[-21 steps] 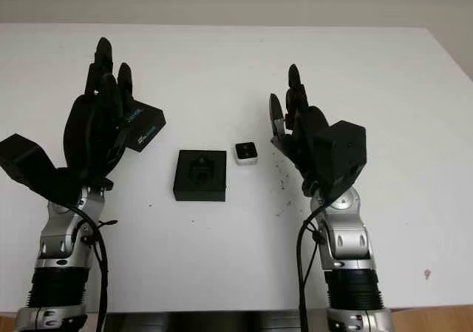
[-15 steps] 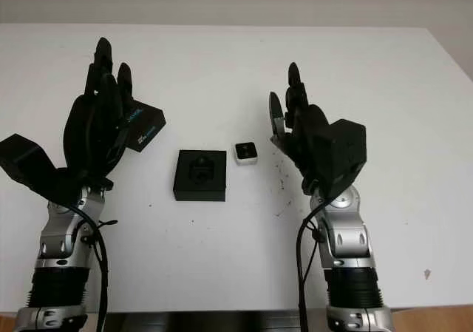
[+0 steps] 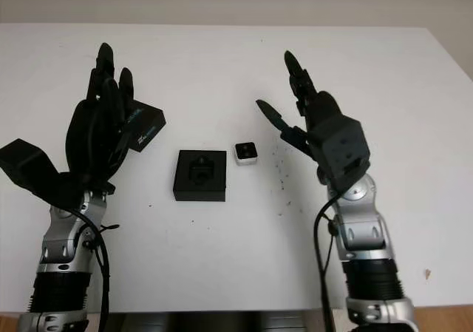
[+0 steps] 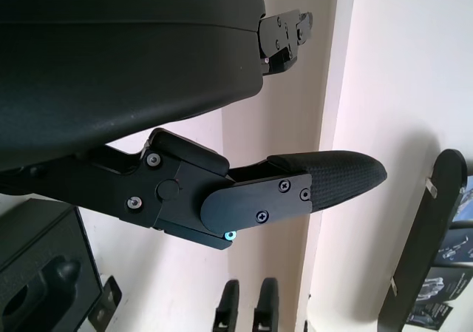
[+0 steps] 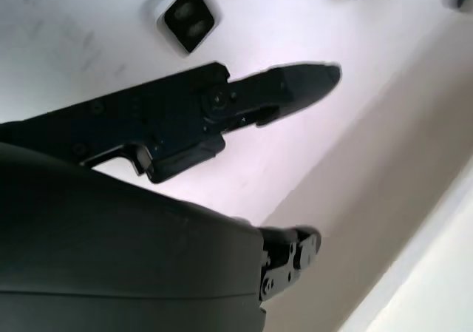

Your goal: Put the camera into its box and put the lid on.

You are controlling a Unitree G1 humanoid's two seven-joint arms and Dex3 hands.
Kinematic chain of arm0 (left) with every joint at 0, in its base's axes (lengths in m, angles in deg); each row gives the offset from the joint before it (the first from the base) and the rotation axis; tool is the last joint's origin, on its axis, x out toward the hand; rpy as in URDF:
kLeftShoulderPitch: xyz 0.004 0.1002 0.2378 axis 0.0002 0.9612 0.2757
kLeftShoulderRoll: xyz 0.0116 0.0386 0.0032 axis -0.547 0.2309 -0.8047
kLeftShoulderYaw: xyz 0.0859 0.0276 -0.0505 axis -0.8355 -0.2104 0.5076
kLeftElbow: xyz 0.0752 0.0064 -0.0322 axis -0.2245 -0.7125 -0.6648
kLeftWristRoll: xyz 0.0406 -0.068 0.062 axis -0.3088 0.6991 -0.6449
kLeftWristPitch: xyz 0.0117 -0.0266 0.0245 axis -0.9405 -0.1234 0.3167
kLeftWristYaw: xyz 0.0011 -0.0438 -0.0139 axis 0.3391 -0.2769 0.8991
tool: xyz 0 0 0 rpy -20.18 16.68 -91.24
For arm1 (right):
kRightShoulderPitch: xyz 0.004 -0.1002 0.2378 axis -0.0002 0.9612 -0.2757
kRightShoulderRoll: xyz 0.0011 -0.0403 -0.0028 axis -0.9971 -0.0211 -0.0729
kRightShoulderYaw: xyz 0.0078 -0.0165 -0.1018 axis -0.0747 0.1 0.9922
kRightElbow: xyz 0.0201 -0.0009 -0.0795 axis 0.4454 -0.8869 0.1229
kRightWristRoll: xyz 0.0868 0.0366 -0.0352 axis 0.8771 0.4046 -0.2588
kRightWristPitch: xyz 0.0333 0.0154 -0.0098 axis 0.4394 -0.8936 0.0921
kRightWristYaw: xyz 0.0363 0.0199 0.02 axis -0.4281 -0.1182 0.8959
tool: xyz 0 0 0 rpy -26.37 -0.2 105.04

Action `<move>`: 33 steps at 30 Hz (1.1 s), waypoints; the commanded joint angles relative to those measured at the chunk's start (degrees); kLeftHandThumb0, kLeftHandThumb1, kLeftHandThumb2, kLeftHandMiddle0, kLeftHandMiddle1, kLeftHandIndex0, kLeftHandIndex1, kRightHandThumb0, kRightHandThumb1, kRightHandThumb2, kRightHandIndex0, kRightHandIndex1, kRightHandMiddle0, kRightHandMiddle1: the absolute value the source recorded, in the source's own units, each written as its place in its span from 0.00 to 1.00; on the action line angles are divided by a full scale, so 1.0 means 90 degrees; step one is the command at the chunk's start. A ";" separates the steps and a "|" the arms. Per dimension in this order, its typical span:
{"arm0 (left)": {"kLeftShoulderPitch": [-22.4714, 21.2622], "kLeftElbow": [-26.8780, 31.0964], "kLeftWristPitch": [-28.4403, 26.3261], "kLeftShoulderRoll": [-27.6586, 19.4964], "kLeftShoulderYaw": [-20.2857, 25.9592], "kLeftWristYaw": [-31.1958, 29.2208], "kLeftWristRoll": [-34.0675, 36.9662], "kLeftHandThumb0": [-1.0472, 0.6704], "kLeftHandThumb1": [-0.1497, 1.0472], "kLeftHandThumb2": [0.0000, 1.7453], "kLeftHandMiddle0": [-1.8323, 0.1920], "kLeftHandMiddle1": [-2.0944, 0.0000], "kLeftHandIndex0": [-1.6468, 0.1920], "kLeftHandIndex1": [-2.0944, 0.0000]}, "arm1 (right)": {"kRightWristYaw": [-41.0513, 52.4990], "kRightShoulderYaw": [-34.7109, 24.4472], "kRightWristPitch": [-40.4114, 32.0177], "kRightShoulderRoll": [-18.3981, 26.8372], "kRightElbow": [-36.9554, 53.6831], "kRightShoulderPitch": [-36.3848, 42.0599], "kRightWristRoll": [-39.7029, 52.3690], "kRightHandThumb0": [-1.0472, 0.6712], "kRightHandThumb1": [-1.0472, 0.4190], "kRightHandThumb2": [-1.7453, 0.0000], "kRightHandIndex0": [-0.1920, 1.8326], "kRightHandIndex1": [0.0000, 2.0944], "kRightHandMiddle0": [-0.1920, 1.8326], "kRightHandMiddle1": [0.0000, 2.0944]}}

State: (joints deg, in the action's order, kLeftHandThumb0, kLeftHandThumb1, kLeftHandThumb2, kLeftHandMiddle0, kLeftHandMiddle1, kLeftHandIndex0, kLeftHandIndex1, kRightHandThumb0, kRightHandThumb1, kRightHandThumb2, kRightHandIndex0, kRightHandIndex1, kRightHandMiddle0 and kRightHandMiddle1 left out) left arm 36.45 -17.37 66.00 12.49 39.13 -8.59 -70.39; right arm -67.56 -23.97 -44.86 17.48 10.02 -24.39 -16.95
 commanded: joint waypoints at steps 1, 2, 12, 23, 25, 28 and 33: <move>-0.0078 0.0087 -0.0015 -0.0037 -0.0015 -0.0032 0.0014 0.15 1.00 0.34 1.00 1.00 1.00 1.00 | 0.0128 0.0246 0.0200 0.0347 -0.0241 -0.0384 -0.0373 0.26 0.15 0.97 0.27 0.14 0.21 0.26; -0.0065 0.0095 -0.0015 -0.0024 -0.0021 -0.0010 -0.0007 0.15 1.00 0.34 1.00 1.00 1.00 1.00 | 0.0266 0.0384 0.0291 0.0494 -0.0419 -0.0537 -0.0540 0.26 0.15 0.97 0.28 0.14 0.20 0.28; 0.0044 0.0220 -0.0047 0.0009 -0.0036 0.0055 -0.0013 0.15 1.00 0.34 1.00 1.00 1.00 1.00 | 0.1497 0.1431 0.0522 0.1272 -0.1036 -0.1373 -0.1851 0.30 0.18 0.97 0.25 0.10 0.26 0.12; 0.0017 0.0168 -0.0036 0.0011 -0.0046 0.0075 -0.0023 0.15 1.00 0.35 1.00 1.00 1.00 1.00 | 0.1839 0.2011 0.0738 0.1266 -0.1363 -0.1832 -0.2671 0.30 0.18 0.97 0.28 0.18 0.31 0.14; 0.0019 0.0182 -0.0051 -0.0002 -0.0043 0.0069 -0.0018 0.15 1.00 0.35 1.00 1.00 1.00 1.00 | 0.1800 0.2037 0.0803 0.1230 -0.1425 -0.1846 -0.2699 0.30 0.18 0.97 0.12 0.53 0.28 0.23; 0.0004 0.0140 -0.0006 0.0002 -0.0038 0.0066 -0.0027 0.15 1.00 0.34 1.00 1.00 1.00 1.00 | 0.1859 0.2094 0.0734 0.1190 -0.1407 -0.1841 -0.2786 0.27 0.17 0.97 0.01 0.70 0.19 0.43; -0.0018 0.0106 -0.0027 0.0020 -0.0037 0.0052 0.0008 0.15 1.00 0.34 1.00 1.00 1.00 1.00 | 0.1894 0.2171 0.0699 0.1223 -0.1245 -0.1781 -0.2967 0.22 0.15 0.97 0.01 0.69 0.13 0.54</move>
State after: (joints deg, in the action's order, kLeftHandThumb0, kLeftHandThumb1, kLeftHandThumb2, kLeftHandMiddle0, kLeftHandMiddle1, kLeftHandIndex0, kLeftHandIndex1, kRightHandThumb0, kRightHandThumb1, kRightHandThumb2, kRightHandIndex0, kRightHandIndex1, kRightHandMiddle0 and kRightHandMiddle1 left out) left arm 36.61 -16.52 65.62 12.60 38.80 -8.01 -70.41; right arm -50.53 -4.48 -38.56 28.28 -2.83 -39.82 -43.44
